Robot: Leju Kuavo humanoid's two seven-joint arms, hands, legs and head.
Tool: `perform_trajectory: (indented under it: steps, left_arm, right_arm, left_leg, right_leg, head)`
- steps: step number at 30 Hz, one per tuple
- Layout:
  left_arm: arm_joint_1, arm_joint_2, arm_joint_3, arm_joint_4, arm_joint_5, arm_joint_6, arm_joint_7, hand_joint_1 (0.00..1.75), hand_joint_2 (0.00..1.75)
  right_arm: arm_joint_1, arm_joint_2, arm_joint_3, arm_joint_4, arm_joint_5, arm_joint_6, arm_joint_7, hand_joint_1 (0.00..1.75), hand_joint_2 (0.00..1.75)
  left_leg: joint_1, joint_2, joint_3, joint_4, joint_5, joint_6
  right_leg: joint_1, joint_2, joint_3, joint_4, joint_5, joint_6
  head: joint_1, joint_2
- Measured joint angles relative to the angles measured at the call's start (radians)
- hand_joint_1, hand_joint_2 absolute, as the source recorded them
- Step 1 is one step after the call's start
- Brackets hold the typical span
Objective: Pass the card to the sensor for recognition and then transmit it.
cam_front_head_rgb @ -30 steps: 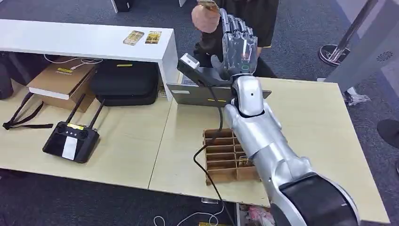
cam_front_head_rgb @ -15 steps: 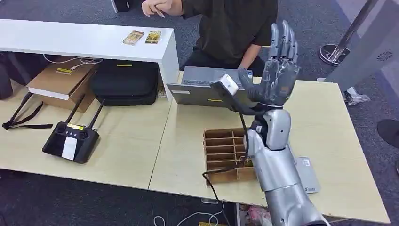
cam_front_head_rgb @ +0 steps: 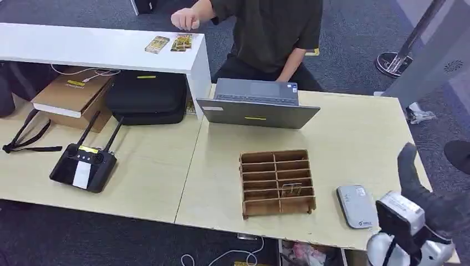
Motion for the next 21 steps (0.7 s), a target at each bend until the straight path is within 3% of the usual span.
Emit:
perform_trajectory:
  steps: [2,5,15,21]
  left_arm:
    - [0.002,-0.002,0.006,0.0,0.0,-0.004,0.009,0.0,0.0]
    - [0.001,-0.002,0.012,0.0,-0.007,0.004,0.014,0.0,0.0]
    - [0.0,-0.002,0.022,0.0,-0.02,0.022,-0.001,0.0,0.0]
    - [-0.001,-0.006,0.022,0.0,-0.055,0.012,0.018,0.0,0.0]
  right_arm:
    - [0.059,0.0,-0.031,-0.014,-0.065,0.0,-0.035,0.0,1.75]
    - [0.129,0.005,-0.035,-0.021,-0.031,0.001,-0.033,0.0,1.75]
    - [0.154,0.011,-0.032,0.014,0.017,0.001,-0.044,0.0,1.75]
    - [0.173,0.012,0.005,0.045,0.16,0.001,0.061,0.0,1.75]
  left_leg:
    - [0.0,0.0,0.0,0.0,0.0,0.0]
    - [0.0,0.001,0.0,0.0,-0.001,0.0]
    - [0.0,0.001,0.001,0.0,0.0,-0.001]
    - [0.0,0.001,0.001,0.0,0.0,0.0]
  right_leg:
    - [0.0,0.0,0.0,0.0,0.0,0.0]
    - [0.0,0.001,0.0,0.0,0.0,0.0]
    - [0.0,0.001,0.001,0.001,-0.001,-0.001]
    - [0.0,0.001,0.001,0.001,-0.001,-0.001]
  head:
    - [0.0,0.0]
    - [0.0,0.0]
    - [0.0,0.0]
    - [0.0,0.0]
